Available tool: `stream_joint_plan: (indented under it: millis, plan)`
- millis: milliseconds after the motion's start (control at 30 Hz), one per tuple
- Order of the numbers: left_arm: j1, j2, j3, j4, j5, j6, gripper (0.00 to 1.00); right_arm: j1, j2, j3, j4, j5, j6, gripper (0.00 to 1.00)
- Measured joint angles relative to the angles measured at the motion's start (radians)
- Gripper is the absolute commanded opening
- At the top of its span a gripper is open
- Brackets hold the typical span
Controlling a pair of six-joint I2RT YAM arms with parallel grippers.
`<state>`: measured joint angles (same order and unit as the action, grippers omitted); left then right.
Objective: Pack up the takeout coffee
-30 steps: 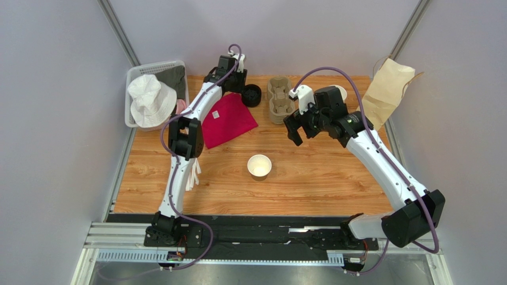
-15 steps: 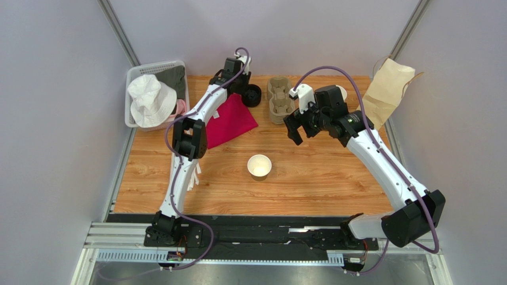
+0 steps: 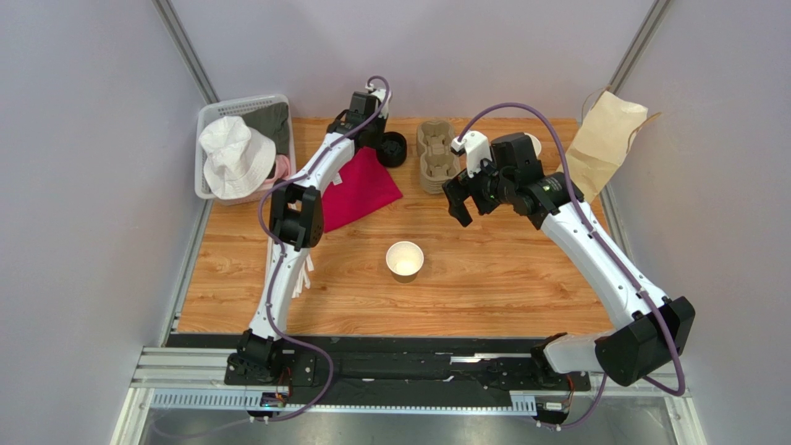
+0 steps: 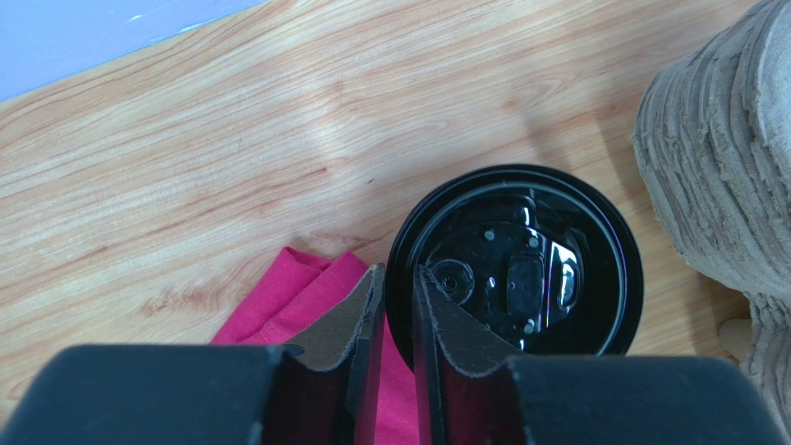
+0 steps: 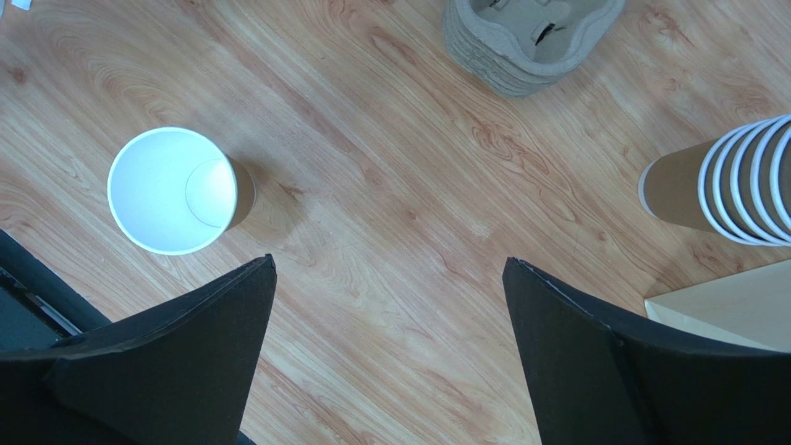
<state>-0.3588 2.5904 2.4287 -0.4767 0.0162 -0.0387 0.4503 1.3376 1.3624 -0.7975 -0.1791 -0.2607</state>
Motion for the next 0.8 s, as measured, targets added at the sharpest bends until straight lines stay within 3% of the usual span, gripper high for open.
stream_joint_plan:
  millis: [267,800]
  plan:
    - [0.0,0.0,0.0,0.003,0.0,-0.003,0.05,0.0,0.0,0.0,0.0,-0.01,0.002,1.0]
    - [0.0,0.0,0.0,0.003,0.0,-0.017,0.0,0.0,0.0,0.0,-0.006,-0.024,0.003,1.0]
